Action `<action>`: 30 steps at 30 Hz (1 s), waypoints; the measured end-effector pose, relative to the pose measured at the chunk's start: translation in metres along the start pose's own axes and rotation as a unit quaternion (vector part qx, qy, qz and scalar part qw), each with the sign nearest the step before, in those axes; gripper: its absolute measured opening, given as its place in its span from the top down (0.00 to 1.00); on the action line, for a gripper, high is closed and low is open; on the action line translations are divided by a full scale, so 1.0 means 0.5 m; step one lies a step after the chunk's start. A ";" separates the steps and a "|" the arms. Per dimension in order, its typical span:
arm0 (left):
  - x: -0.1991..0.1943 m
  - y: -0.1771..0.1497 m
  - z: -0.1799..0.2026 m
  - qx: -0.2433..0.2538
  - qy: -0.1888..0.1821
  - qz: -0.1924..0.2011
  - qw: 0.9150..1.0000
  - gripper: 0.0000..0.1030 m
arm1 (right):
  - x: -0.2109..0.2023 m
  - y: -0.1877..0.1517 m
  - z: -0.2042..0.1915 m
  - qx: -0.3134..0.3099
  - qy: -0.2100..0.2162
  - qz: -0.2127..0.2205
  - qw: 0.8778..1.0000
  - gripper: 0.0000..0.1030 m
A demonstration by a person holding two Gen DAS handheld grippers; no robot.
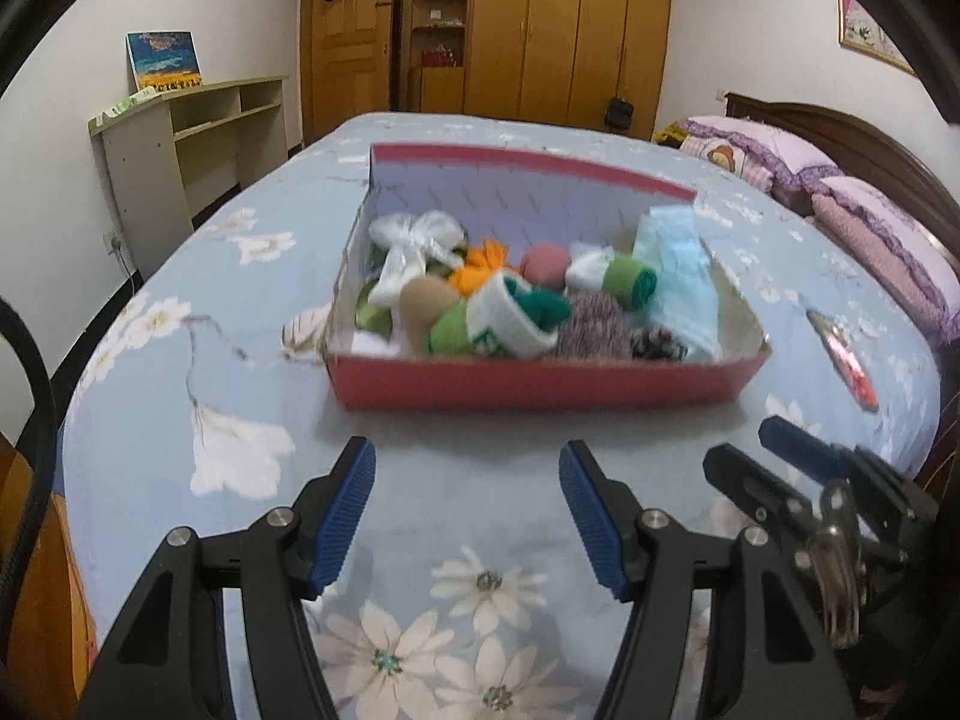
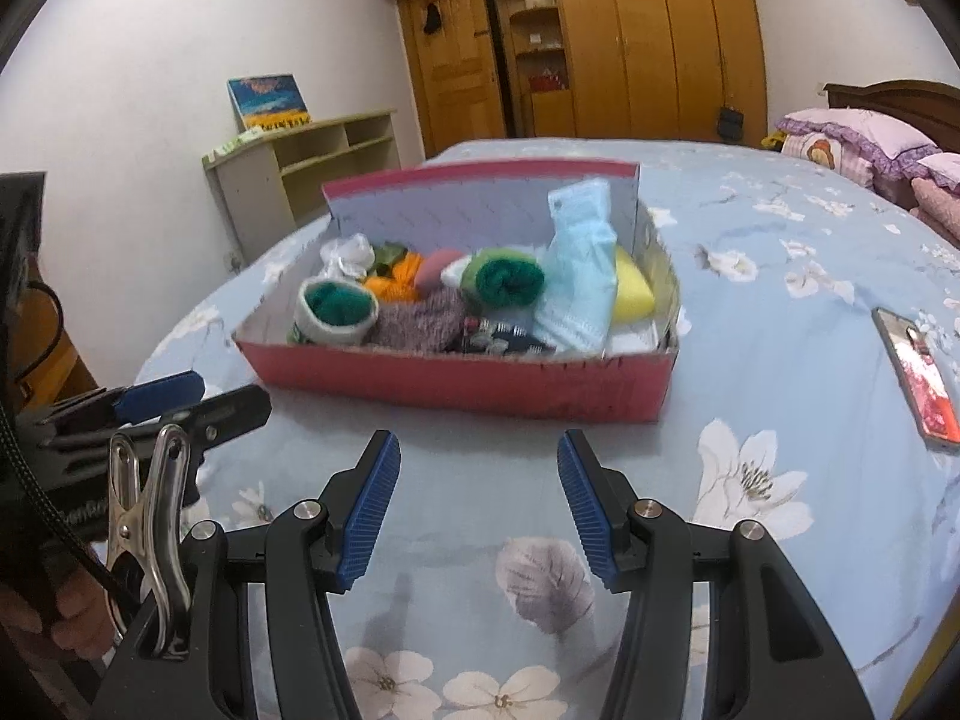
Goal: Organize soft objects
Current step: 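Withdraw both tools from the box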
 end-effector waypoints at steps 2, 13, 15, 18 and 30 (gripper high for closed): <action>0.011 -0.010 -0.001 0.002 0.005 -0.006 1.000 0.35 | 0.007 -0.008 0.000 -0.001 -0.001 -0.009 1.000 0.45; 0.067 -0.048 0.002 0.009 0.012 -0.032 0.999 0.35 | 0.040 -0.029 0.030 0.030 -0.016 -0.041 0.999 0.45; 0.075 -0.053 0.001 0.008 0.011 -0.036 0.999 0.35 | 0.044 -0.031 0.033 0.032 -0.018 -0.045 0.998 0.45; 0.083 -0.056 -0.002 0.007 0.013 -0.037 0.999 0.34 | 0.051 -0.033 0.037 0.036 -0.023 -0.053 0.998 0.45; 0.100 -0.063 0.002 0.007 0.010 -0.038 0.999 0.22 | 0.072 -0.045 0.038 0.036 -0.032 -0.072 0.996 0.45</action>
Point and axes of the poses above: each gripper's, at about its wrist camera, not at the fingertips, and x roughly the way its jaws point, z to its right, y to its top, the point moved 4 cm from there along x, roughly the way its jaws point, and after that the axes turned 3 degrees about -x, right-handed, at the moved point
